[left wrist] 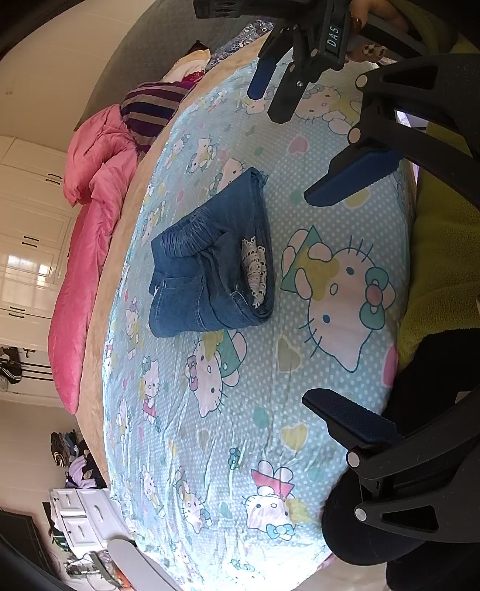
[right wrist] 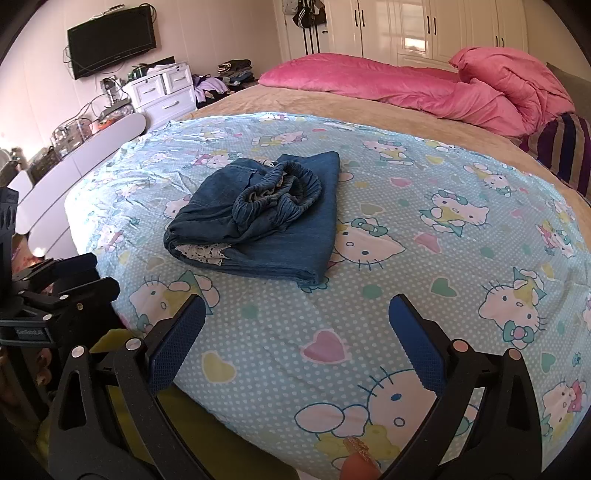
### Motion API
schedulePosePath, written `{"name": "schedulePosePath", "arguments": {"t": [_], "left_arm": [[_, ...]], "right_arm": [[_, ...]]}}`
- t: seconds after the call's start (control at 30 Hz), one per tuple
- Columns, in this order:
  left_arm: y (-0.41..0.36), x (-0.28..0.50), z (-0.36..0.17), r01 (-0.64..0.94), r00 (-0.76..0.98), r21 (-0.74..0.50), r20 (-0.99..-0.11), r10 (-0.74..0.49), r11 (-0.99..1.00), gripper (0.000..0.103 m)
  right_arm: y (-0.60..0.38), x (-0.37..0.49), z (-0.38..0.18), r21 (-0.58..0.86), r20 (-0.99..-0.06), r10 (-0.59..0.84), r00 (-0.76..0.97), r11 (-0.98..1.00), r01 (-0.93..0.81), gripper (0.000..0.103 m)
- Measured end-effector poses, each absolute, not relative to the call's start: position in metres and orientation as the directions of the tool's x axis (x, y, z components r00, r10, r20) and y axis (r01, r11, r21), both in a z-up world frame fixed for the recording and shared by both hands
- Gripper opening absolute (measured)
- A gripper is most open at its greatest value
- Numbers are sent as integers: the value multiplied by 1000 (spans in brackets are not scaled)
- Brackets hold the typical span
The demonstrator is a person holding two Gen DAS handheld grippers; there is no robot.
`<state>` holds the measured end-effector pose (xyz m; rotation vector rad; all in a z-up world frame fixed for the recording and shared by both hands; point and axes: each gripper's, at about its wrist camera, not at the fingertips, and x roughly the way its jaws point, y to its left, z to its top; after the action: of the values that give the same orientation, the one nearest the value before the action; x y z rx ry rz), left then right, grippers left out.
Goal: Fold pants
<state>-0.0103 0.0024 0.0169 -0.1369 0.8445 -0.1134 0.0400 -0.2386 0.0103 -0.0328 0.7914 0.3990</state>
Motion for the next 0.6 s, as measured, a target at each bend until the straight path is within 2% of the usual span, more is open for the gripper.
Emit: {"name": "schedulePosePath", "arguments": {"t": [0.6], "left_arm": [[5, -9, 14, 51, 652, -183, -739, -171, 982, 99]], "right_arm": [[-239, 38, 15, 76, -688, 311, 656, 930, -360, 94]]}}
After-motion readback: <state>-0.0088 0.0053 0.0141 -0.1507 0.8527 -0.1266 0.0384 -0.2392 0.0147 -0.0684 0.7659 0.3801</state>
